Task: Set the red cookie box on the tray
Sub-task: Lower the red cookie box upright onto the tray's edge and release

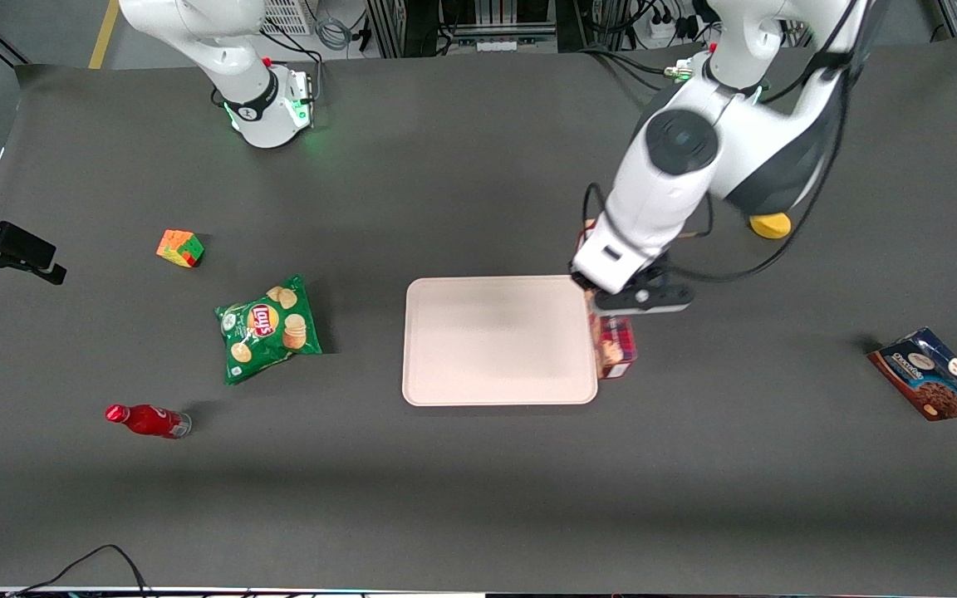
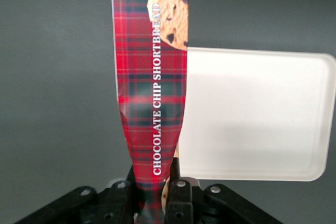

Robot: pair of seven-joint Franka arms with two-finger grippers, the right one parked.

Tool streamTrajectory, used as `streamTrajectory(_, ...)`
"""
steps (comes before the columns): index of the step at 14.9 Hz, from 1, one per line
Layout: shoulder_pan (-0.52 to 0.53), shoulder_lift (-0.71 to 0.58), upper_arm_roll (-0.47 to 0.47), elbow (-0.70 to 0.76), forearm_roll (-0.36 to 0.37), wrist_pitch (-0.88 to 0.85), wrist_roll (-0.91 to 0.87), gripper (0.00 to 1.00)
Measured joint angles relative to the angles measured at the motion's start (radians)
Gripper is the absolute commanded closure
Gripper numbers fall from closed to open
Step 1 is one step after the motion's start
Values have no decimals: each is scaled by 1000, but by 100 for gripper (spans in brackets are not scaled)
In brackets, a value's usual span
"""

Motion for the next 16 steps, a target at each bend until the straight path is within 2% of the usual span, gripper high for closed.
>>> streamTrajectory(3,-39,122,-1,48,60,7,-3,94)
streamTrajectory(7,-51,213,6,60,74,67,-8,94)
streamTrajectory(12,-69,298,15,60,205,151,-106,91)
streamTrajectory(16,-77,322,48,16,213,269,-116,91)
